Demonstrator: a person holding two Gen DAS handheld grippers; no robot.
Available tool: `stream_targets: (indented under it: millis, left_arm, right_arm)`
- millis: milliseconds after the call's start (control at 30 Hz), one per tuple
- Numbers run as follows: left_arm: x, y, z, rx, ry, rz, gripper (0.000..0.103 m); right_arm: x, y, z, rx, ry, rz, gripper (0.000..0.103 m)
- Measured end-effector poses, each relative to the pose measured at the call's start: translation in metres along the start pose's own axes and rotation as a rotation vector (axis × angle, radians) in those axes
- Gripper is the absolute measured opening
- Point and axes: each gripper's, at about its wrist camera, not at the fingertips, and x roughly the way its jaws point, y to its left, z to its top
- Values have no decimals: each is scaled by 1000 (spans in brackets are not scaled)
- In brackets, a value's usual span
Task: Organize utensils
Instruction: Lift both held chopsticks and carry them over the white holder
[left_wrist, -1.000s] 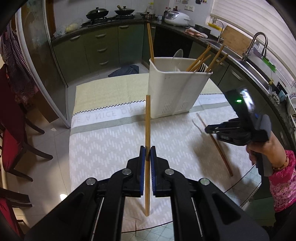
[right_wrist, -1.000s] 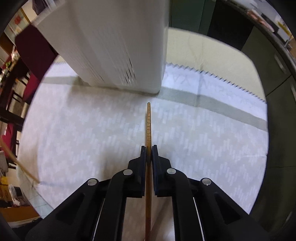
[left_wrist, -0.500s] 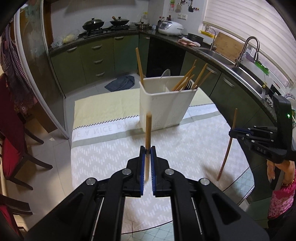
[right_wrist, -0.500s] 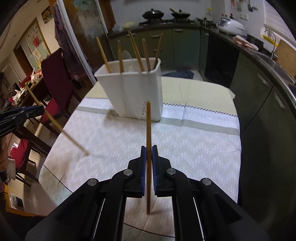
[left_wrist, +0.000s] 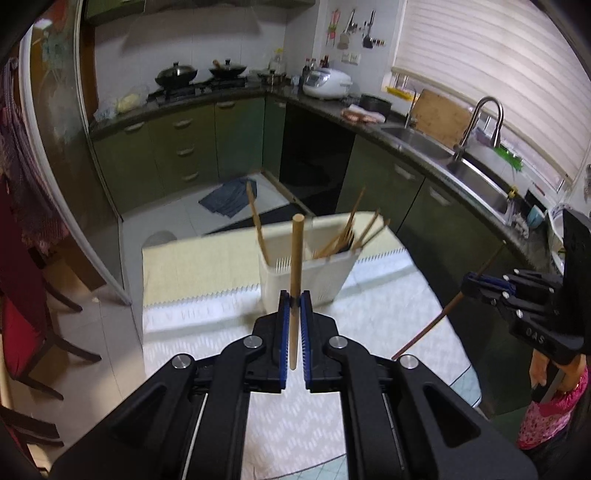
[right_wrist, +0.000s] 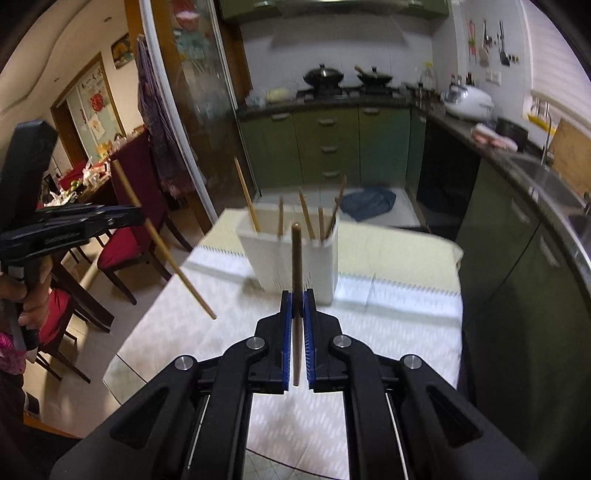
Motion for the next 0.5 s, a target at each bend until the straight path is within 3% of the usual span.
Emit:
stream_targets:
  millis: [300, 500]
  left_arm:
    - [-29, -6, 78, -4, -164, 15, 6]
    - [-10, -9, 105, 9, -221, 40, 6]
  right_arm:
    - [-38, -1, 22, -12, -51, -25, 7]
    - [-39, -14, 23, 9, -49, -32, 7]
